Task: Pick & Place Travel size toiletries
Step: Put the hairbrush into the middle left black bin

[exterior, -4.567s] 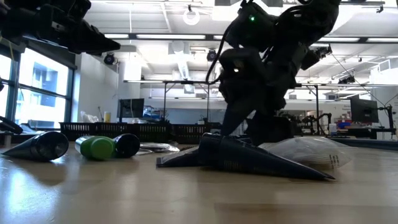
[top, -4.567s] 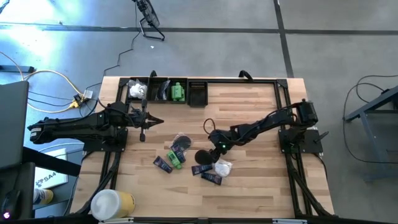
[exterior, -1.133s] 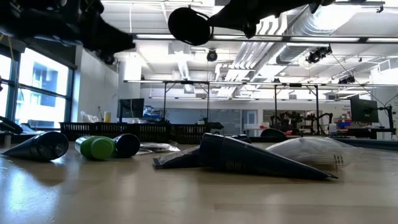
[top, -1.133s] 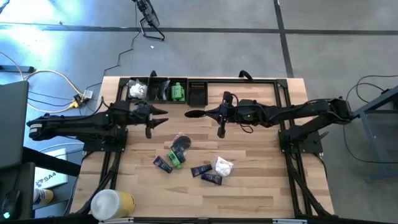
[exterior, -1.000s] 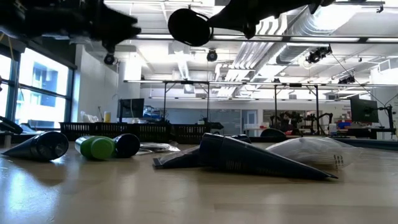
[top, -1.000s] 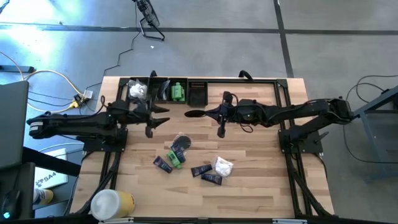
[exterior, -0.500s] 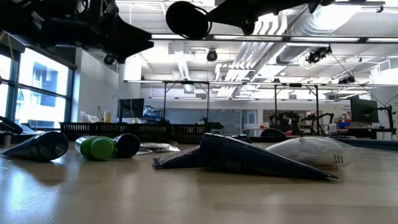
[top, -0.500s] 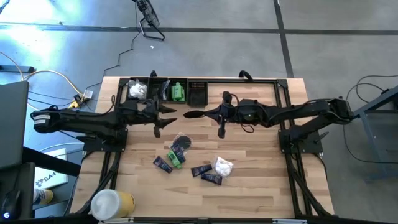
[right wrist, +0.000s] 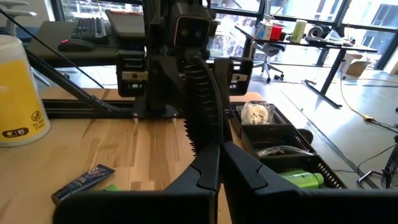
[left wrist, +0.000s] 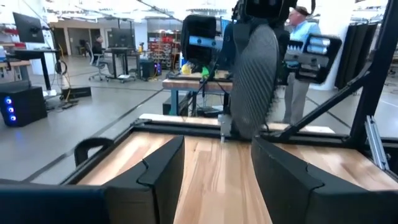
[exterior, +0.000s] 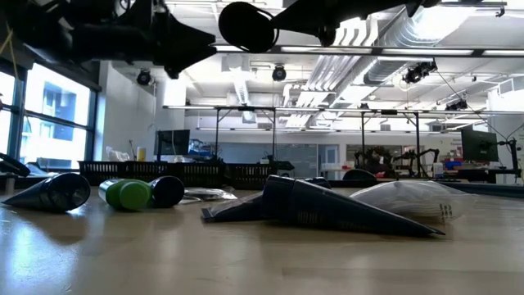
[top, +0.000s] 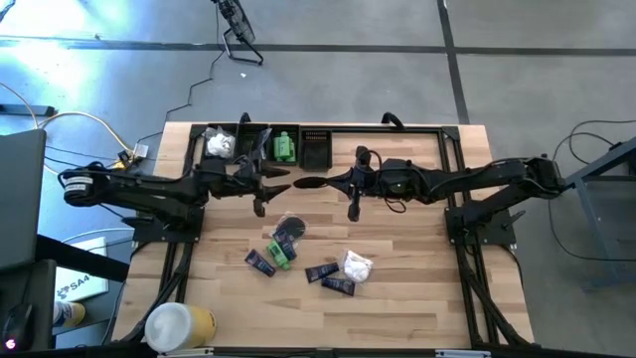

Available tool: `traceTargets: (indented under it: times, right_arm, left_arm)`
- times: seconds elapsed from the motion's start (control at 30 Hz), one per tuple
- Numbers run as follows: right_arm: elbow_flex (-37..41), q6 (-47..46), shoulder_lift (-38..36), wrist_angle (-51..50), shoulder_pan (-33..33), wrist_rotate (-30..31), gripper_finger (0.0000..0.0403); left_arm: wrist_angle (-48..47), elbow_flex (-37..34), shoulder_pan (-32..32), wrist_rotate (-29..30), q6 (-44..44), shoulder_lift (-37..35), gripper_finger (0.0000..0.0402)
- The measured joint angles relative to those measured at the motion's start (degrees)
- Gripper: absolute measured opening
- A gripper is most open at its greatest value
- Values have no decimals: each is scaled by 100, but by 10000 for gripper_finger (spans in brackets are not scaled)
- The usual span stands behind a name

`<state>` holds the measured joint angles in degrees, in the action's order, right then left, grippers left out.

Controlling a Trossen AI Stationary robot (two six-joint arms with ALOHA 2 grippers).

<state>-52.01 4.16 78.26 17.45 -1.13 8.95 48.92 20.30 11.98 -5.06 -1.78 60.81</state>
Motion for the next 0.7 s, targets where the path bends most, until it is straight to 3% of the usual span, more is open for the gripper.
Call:
traceTargets:
  times: [0.33, 0.7]
  right_arm:
    - [0, -73, 2, -35, -2, 241, 3]
    - [0, -133, 2, -153, -2, 342, 3]
  left_arm:
    - [-114, 636, -50, -560, 50, 781, 184]
    - [-113, 688, -37, -600, 173, 846, 184]
